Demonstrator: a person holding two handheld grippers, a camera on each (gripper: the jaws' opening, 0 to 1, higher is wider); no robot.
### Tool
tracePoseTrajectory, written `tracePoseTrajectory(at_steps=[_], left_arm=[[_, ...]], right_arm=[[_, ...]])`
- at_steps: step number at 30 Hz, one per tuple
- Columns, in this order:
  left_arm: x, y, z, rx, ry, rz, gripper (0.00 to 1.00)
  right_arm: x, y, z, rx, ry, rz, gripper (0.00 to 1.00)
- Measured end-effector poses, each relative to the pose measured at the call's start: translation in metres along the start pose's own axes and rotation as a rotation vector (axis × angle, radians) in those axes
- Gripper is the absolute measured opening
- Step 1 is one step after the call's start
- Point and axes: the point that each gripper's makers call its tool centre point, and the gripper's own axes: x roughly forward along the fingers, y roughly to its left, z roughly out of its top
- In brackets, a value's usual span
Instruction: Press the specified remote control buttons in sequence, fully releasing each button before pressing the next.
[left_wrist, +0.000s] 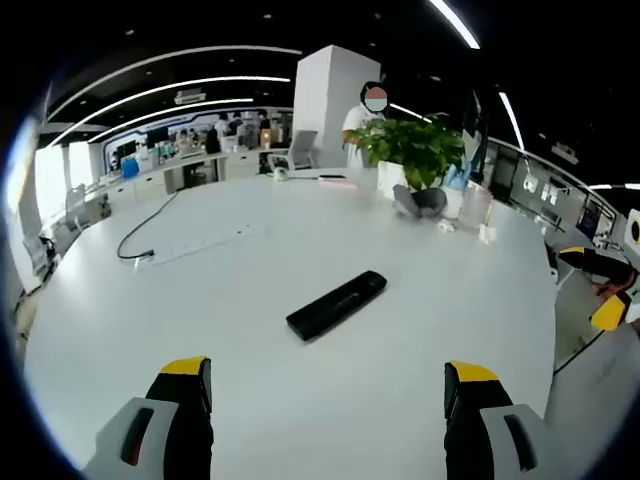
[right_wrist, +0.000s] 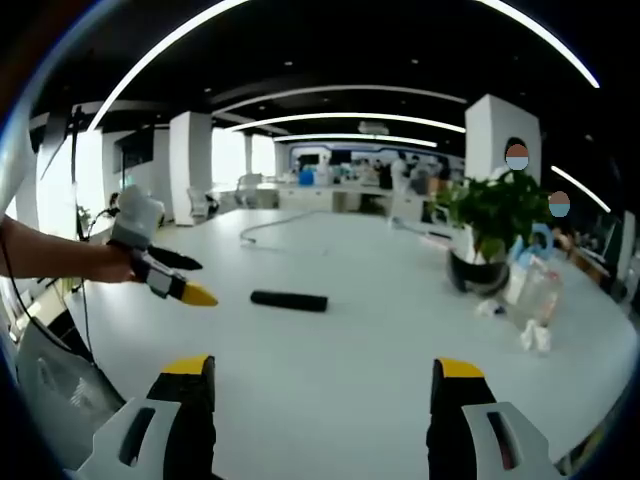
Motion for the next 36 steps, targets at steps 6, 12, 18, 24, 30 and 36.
tracePoseTrajectory(at_steps=[6,12,18,24,30,36], left_arm=[[-0.024,0.003,0.002,0.019,-0.051,0.077,1.0],[-0.048,0.002,-0.004,-0.041,-0.082,0.121,1.0],[-0.073,0.0,-0.008,-0.046,-0.123,0.185,1.0],[-0.103,-0.002,-0.017,-0.069,-0.153,0.245,1.0],[-0.129,0.006,-0.033,0.003,-0.16,0.33,1.0],[-0.145,0.009,-0.035,-0.05,-0.216,0.364,1.0]], right_arm=[[-0.001,0.0,0.0,0.0,-0.002,-0.002,0.88],[-0.001,-0.001,0.001,-0.002,-0.006,-0.006,0.88],[-0.001,-0.003,0.001,0.006,-0.01,-0.015,0.88],[-0.001,-0.003,0.0,0.004,-0.006,-0.017,0.88],[-0.001,-0.004,0.0,0.003,0.0,-0.019,0.87],[0.0,-0.003,-0.002,-0.001,0.009,-0.017,0.87]])
